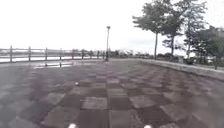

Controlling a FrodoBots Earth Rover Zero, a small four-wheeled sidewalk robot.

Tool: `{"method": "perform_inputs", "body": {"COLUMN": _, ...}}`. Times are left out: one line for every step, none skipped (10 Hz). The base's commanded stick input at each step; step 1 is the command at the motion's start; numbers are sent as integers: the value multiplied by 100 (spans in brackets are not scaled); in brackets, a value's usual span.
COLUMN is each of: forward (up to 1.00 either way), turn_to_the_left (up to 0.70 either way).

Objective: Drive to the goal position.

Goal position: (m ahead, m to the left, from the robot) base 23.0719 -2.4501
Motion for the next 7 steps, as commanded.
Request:
{"method": "perform_inputs", "body": {"forward": 85, "turn_to_the_left": 1}}
{"method": "perform_inputs", "body": {"forward": 85, "turn_to_the_left": 1}}
{"method": "perform_inputs", "body": {"forward": 85, "turn_to_the_left": 1}}
{"method": "perform_inputs", "body": {"forward": 85, "turn_to_the_left": 1}}
{"method": "perform_inputs", "body": {"forward": 85, "turn_to_the_left": 1}}
{"method": "perform_inputs", "body": {"forward": 85, "turn_to_the_left": 1}}
{"method": "perform_inputs", "body": {"forward": 85, "turn_to_the_left": 1}}
